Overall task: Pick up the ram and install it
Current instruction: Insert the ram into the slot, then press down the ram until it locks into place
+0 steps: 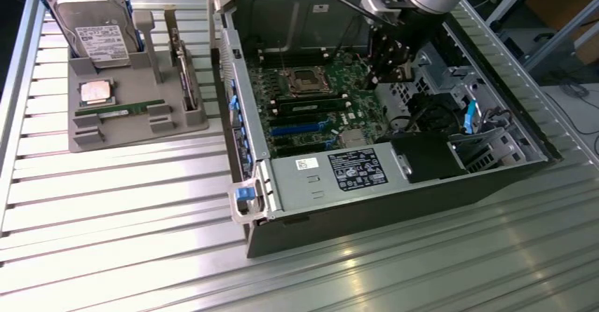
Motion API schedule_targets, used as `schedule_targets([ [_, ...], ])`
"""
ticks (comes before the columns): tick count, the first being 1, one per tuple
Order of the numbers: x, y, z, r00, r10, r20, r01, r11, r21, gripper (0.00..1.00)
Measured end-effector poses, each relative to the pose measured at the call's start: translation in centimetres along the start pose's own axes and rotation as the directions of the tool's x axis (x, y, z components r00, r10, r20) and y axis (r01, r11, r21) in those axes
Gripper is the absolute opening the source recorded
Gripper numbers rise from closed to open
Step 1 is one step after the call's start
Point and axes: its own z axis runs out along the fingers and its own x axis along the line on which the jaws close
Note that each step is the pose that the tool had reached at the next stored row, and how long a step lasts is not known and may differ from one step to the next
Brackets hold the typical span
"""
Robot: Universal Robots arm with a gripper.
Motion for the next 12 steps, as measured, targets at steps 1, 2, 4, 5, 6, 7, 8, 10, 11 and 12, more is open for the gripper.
schedule_targets([
  [1, 0.0, 0.0, -0.01, 1.0, 0.0, 0.0004, 0.0, 1.0, 0.0001, 0.1],
  [2, 0.0, 0.0, -0.03, 1.0, 0.0, 0.0, 0.0, 1.0, 0.0, 0.1],
  [4, 0.0, 0.0, -0.04, 1.0, 0.0, -0.0001, 0.0, 1.0, 0.0, 0.1],
  [5, 0.0, 0.0, -0.03, 1.0, 0.0, 0.0, 0.0, 1.0, 0.0, 0.1],
  [6, 0.0, 0.0, -0.04, 1.0, 0.0, -0.0001, 0.0, 1.0, 0.0, 0.1],
  [7, 0.0, 0.0, -0.04, 1.0, 0.0, 0.0, 0.0, 1.0, 0.0, 0.1],
  [8, 0.0, 0.15, -0.02, 1.0, 0.0, -0.0001, 0.0, 1.0, 0.0, 0.1],
  [10, 0.0, 2.13, 0.43, 1.0, 0.0, -0.0001, 0.0, 1.0, -0.0001, 0.1],
  [11, -0.1, 2.71, 0.65, 1.0, 0.0, 0.0, 0.0, 1.0, 0.0, 0.1],
  [12, -0.1, 2.87, 0.77, 1.0, 0.0, -0.0001, 0.0, 1.0, 0.0, 0.1],
])
